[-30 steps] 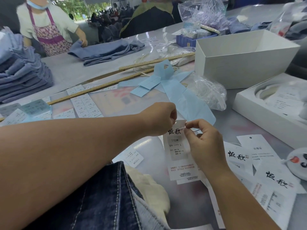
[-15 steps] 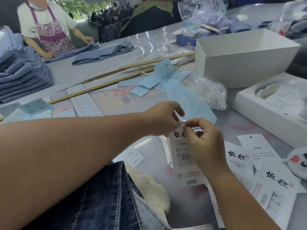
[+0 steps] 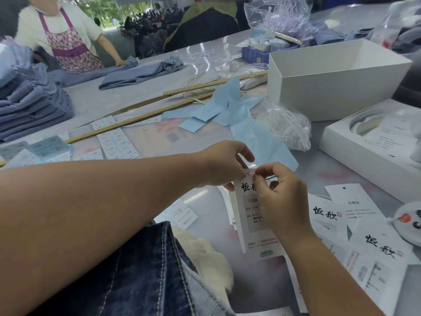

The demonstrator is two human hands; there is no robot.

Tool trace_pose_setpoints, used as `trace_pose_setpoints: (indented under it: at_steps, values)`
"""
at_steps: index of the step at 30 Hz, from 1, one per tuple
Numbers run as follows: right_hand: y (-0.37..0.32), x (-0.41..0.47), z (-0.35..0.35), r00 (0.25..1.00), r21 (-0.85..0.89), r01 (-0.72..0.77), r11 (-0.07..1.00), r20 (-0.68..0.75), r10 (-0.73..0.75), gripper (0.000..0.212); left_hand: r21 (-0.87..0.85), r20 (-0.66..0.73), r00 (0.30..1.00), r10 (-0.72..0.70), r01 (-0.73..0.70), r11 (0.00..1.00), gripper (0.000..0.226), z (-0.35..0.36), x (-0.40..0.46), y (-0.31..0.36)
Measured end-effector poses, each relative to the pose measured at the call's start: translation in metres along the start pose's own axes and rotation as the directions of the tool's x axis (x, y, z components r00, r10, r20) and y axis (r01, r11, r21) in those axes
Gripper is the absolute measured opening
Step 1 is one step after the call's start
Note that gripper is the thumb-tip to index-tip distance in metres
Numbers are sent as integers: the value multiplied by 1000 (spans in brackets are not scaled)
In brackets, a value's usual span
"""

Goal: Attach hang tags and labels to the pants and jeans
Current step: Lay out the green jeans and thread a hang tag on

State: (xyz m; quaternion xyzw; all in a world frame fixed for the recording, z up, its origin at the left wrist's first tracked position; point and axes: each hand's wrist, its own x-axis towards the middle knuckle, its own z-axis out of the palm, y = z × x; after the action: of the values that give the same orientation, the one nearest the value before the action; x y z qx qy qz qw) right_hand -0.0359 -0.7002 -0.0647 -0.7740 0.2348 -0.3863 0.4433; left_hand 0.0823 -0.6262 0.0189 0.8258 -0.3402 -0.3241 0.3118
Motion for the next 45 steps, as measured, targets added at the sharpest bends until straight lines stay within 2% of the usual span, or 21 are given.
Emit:
trace_pose_setpoints:
  at_steps: [9, 15, 19, 24, 33, 39, 42, 45]
  values:
    - [-2, 1, -6, 1000, -29, 21, 999, -5, -21, 16, -19, 24, 1000, -1, 1, 1000, 23, 0, -3, 6]
    - [-17, 5, -19, 1000, 27, -3, 1000, 31, 2, 8, 4, 35, 999, 21, -21, 1000, 21, -5, -20, 23]
    - [-39, 8, -29, 991, -22, 128, 992, 47, -127, 11, 75, -15, 999, 38, -37, 997, 21, -19, -34, 45]
    - [-90, 23, -46, 952, -61, 307, 950, 18, -306, 11, 115, -127, 984, 127, -112, 987, 21, -46, -69, 82]
    - [-195, -3, -50, 842, -60, 538, 840, 5, -539, 16, -69, -316, 939, 138, -168, 983, 20, -91, -193, 104]
    - [-260, -48, -63, 756, 34, 653, 756, 38, -654, 15, -266, -432, 886, 169, -304, 915, 20, -94, -284, 91]
    - [-285, -72, -73, 724, 97, 678, 729, 80, -685, 12, -341, -453, 876, 169, -345, 875, 20, -88, -321, 83]
    - [-302, -95, -78, 714, 86, 674, 733, 179, -677, 16, -365, -443, 885, 143, -324, 873, 23, -79, -351, 75]
